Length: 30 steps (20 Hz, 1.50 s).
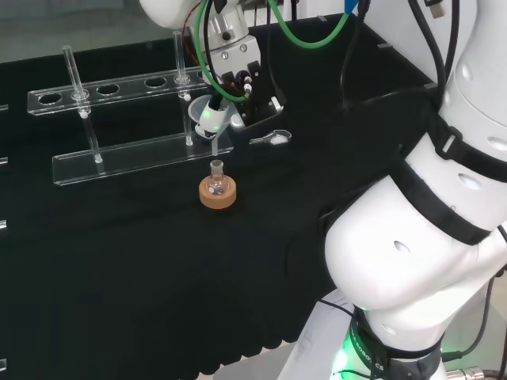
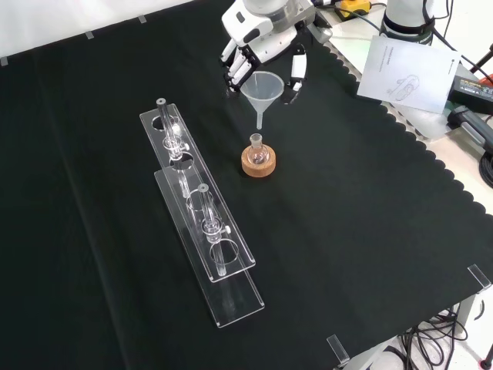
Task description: Place the funnel on the round-bottom flask.
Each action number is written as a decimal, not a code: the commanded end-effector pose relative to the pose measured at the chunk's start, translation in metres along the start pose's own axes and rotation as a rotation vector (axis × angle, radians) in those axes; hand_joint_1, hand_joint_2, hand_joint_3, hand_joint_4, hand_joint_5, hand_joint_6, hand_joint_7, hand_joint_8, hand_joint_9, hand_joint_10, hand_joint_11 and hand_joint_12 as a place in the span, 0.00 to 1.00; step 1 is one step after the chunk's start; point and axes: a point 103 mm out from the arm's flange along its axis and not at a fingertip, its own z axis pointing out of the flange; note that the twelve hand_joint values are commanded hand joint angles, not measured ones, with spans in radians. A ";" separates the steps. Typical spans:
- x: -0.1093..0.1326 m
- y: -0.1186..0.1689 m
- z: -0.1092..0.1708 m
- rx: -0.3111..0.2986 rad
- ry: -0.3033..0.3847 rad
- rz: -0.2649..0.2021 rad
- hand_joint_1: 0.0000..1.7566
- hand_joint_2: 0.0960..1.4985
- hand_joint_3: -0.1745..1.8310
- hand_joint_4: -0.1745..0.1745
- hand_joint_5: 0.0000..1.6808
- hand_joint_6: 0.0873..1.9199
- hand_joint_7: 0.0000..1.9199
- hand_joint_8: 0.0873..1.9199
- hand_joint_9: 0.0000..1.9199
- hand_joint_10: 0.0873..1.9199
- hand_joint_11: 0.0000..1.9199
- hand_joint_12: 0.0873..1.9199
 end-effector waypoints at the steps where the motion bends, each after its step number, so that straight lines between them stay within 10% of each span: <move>1: -0.004 0.003 0.004 0.007 0.000 -0.001 0.46 0.47 0.37 0.30 0.33 0.28 0.33 0.37 0.51 0.26 0.27 0.68; 30: 0.013 0.027 0.026 0.066 -0.014 0.000 0.46 0.47 0.37 0.30 0.34 0.29 0.33 0.38 0.51 0.26 0.27 0.68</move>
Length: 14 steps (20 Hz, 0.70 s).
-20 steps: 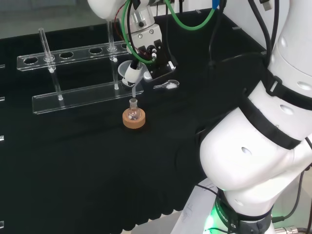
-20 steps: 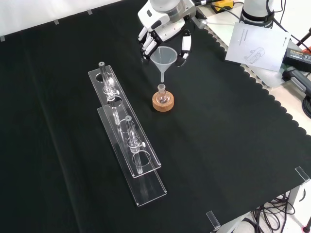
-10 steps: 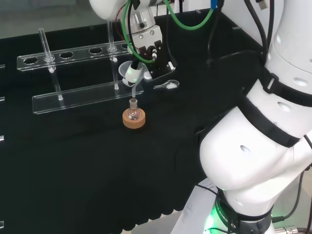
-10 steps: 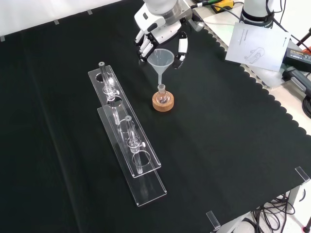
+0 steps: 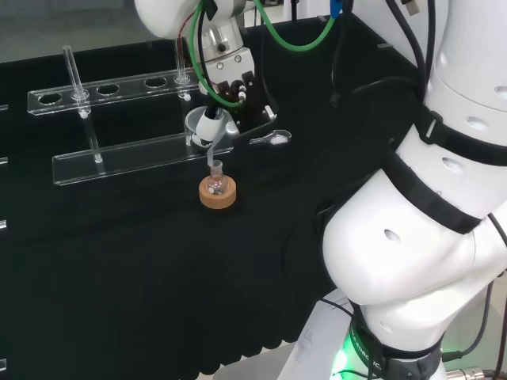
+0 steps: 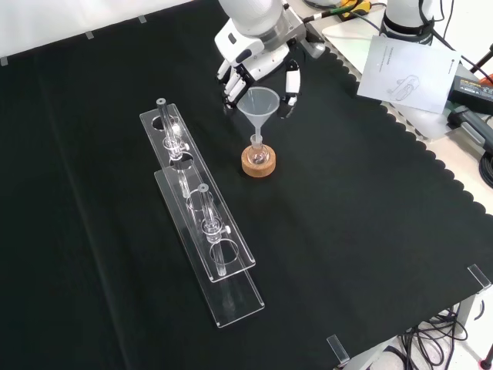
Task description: Place the funnel on the round-bottom flask.
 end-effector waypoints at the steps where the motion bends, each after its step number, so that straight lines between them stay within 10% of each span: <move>1: 0.001 0.005 0.007 0.022 -0.017 0.021 0.46 0.47 0.37 0.30 0.34 0.29 0.33 0.38 0.51 0.26 0.27 0.68; 14: -0.004 0.002 0.010 0.026 -0.006 0.024 0.46 0.47 0.38 0.30 0.34 0.29 0.33 0.38 0.51 0.26 0.27 0.68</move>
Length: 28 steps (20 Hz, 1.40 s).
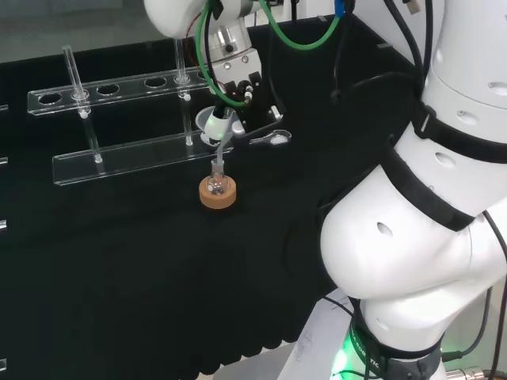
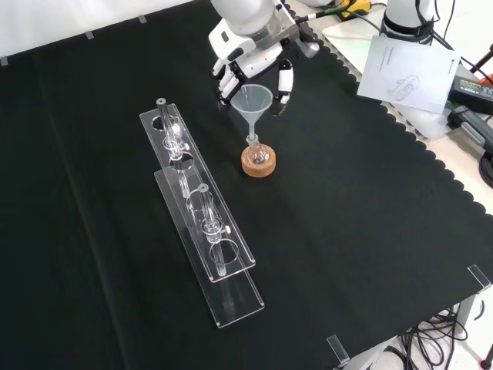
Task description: Place the funnel on the round-bottom flask.
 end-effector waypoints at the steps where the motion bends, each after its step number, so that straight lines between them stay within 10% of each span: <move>1: 0.016 -0.005 0.004 0.006 -0.022 -0.039 0.46 0.47 0.38 0.30 0.34 0.29 0.33 0.38 0.51 0.26 0.27 0.68; 28: 0.022 -0.001 0.018 0.045 -0.038 -0.053 0.43 0.45 0.38 0.30 0.25 0.24 0.25 0.39 0.40 0.28 0.24 0.69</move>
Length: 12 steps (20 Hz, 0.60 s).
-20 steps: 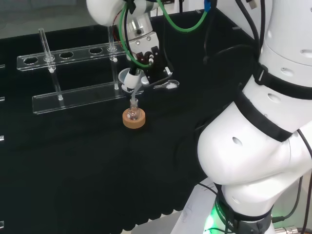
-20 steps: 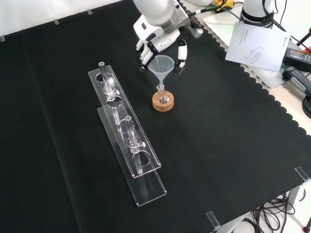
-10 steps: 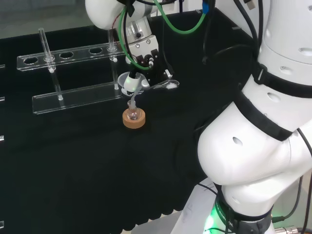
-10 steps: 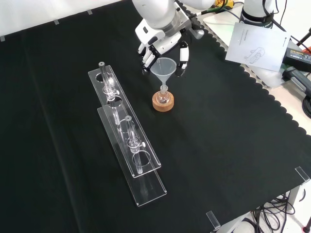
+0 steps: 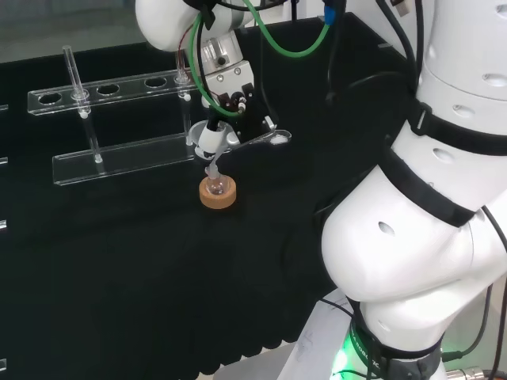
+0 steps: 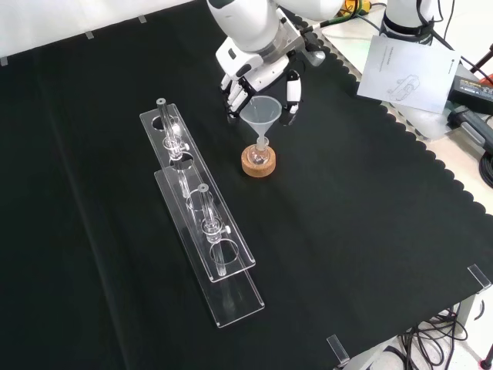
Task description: Place the funnel on the round-bottom flask.
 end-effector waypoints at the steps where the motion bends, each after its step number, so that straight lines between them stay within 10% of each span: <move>1: 0.000 0.001 0.001 -0.002 -0.011 0.004 0.43 0.45 0.38 0.30 0.24 0.23 0.24 0.39 0.39 0.28 0.24 0.69; 12: -0.009 0.000 -0.003 0.003 0.041 0.028 0.42 0.45 0.37 0.29 0.24 0.20 0.21 0.39 0.36 0.29 0.22 0.70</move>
